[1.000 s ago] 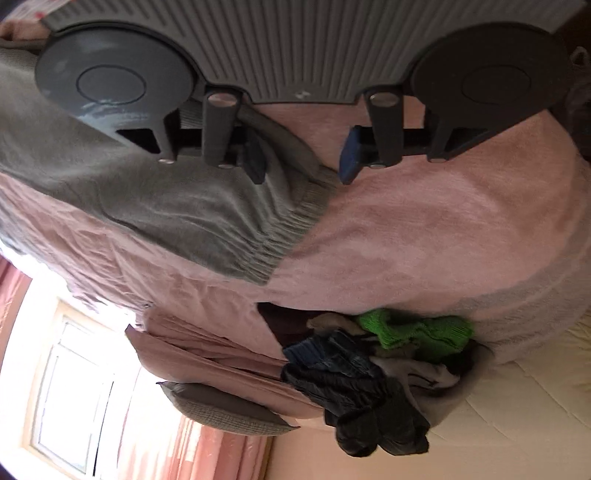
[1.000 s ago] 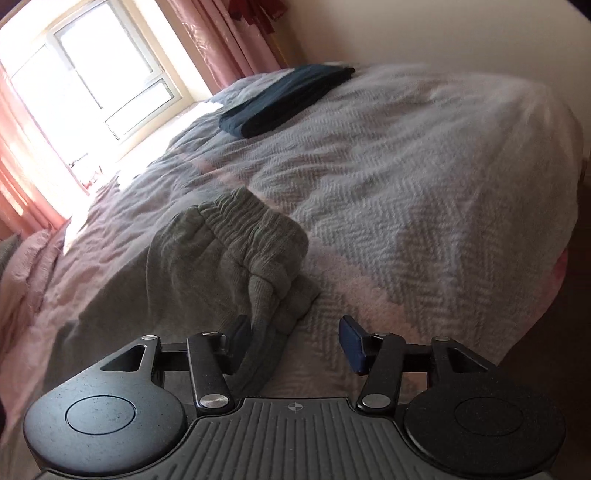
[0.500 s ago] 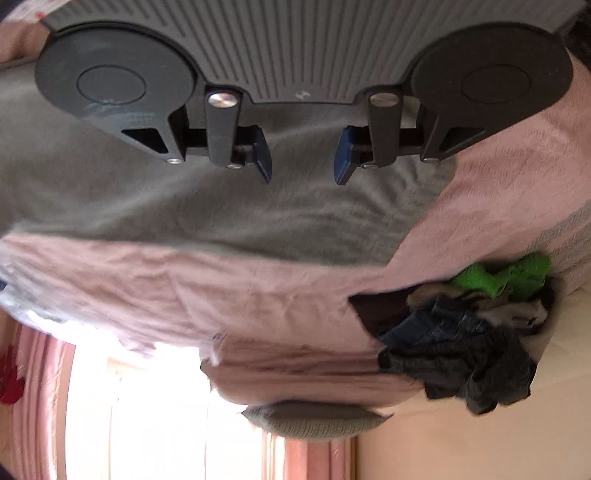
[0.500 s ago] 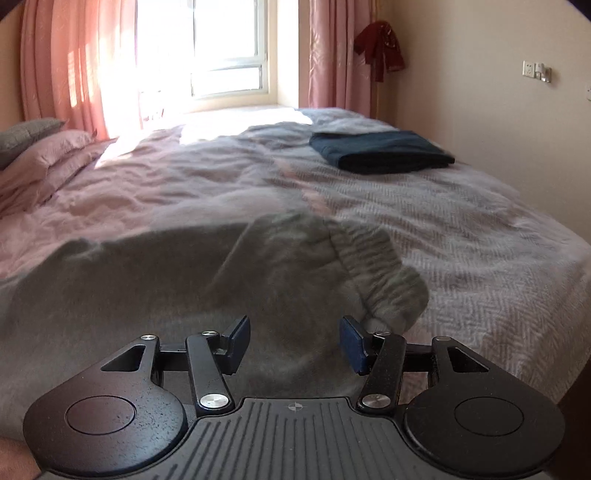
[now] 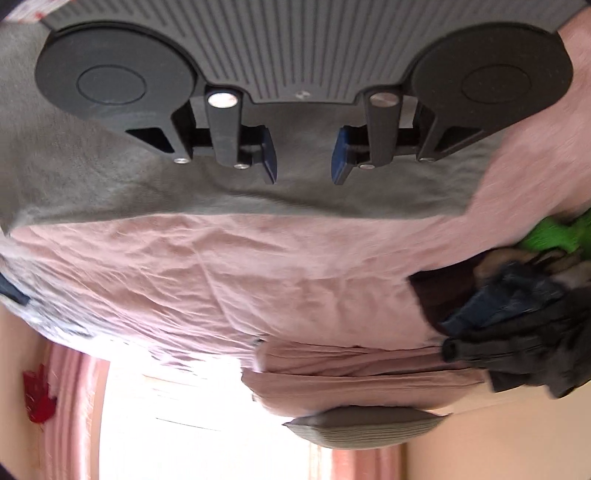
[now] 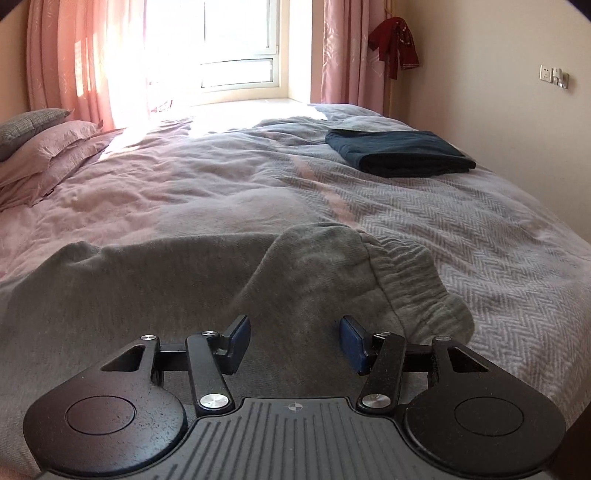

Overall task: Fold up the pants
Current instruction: 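Open both grippers to release the folded sweatpants, then smooth the folded sweatpants and pull both grippers back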

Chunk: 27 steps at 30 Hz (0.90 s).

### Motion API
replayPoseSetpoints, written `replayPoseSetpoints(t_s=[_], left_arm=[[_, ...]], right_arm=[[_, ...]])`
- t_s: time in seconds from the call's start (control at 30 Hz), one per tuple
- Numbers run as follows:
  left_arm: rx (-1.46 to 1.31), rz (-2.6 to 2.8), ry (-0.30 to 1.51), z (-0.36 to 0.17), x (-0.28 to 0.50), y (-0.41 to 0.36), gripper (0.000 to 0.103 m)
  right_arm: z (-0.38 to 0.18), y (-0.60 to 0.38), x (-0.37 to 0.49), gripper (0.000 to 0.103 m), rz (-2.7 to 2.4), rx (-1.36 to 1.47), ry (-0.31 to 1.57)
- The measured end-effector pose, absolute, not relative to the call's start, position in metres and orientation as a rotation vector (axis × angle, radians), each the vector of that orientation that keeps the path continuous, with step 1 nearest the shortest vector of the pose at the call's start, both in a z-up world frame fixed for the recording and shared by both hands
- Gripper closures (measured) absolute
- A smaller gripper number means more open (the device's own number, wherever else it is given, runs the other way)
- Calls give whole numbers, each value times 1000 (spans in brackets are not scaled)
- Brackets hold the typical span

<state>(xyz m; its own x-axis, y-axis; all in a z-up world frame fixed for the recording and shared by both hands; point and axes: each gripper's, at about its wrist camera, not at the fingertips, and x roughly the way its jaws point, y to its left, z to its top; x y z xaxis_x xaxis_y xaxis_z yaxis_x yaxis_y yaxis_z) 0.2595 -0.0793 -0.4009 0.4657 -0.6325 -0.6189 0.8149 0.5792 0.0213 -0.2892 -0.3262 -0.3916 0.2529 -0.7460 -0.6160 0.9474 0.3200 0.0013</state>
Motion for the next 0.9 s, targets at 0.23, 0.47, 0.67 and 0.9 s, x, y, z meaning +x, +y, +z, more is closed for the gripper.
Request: replayPoseSetpoints(t_s=[0.23,0.47,0.67,0.9], left_arm=[[389,-673,618,-430,299,-94,77],[376,-805,547,-384,242,-44,80],[478,-898,592,-415,163,-29,77],[425,-847,615,-410,148,-8,76]], right_arm=[[-420,-360,-284,52,-1259,328,729],[-385,-297,-272,52,-1143,289,637],[-417,-241,-247,52,-985,248,768],[-414,-230,-263,52,-1008,326,713]])
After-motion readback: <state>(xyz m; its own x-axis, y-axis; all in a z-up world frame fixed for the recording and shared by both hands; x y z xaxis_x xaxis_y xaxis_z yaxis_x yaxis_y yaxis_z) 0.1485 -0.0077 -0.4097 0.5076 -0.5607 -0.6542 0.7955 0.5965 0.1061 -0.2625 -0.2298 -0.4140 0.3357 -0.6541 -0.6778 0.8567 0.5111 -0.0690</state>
